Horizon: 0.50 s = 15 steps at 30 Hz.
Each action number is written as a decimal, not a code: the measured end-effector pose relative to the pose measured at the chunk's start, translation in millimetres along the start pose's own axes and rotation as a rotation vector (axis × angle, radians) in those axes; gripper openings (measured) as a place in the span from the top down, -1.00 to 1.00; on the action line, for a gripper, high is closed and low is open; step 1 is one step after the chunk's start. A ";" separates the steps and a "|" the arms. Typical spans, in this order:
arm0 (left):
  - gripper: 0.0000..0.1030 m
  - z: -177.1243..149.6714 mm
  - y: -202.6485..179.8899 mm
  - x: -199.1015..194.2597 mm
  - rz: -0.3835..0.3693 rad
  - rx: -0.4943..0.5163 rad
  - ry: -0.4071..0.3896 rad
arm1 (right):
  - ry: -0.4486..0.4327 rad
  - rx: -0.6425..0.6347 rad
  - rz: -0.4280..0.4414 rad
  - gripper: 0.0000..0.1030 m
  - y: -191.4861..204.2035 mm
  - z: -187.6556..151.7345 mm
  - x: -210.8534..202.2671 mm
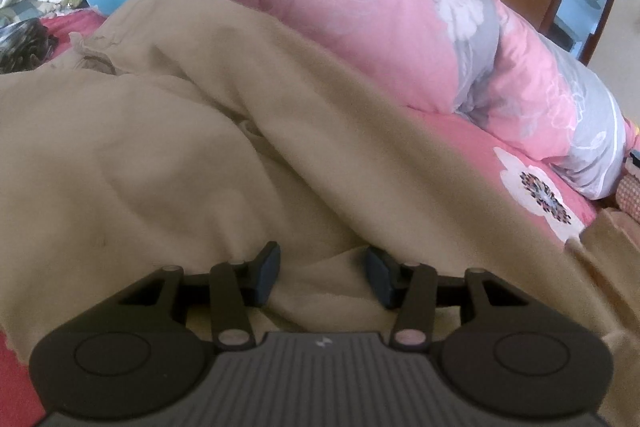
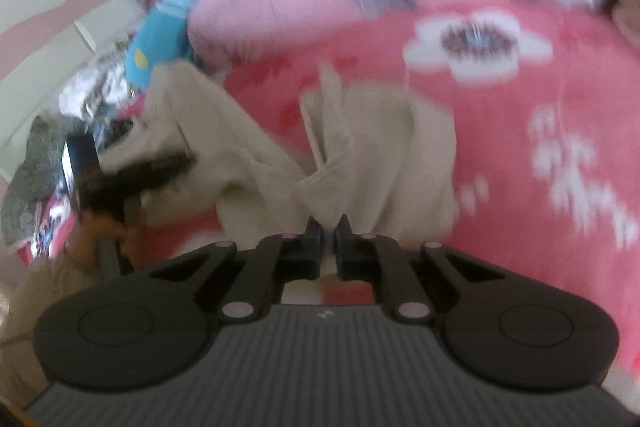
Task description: Fold clothes
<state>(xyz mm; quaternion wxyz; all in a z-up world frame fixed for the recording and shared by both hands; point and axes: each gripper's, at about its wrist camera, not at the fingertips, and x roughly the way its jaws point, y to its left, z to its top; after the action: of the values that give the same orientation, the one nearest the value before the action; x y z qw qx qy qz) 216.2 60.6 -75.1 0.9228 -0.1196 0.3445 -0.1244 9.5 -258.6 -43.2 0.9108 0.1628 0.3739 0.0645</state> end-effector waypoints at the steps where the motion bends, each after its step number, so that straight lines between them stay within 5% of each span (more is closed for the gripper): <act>1: 0.05 -0.4 0.0 -0.4 0.000 -0.002 -0.001 | 0.025 -0.005 -0.002 0.93 0.9 -7.3 1.9; 6: 0.05 -1.7 -0.5 -1.2 0.001 0.001 -0.002 | 0.119 -0.094 0.003 0.88 14.2 -24.2 -1.2; 9: 0.05 -0.8 0.8 -1.9 -0.001 -0.003 0.002 | 0.044 -0.142 0.024 0.86 23.0 -10.2 -26.0; 15: 0.05 -1.2 0.6 -2.9 -0.001 -0.007 0.008 | -0.141 -0.271 -0.009 0.13 40.2 45.4 -35.7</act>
<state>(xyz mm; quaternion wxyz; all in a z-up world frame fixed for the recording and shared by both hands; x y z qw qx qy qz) 213.4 61.9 -74.4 0.9210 -0.1224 0.3483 -0.1243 16.1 -240.6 24.6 0.9487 0.0407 0.2978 0.0985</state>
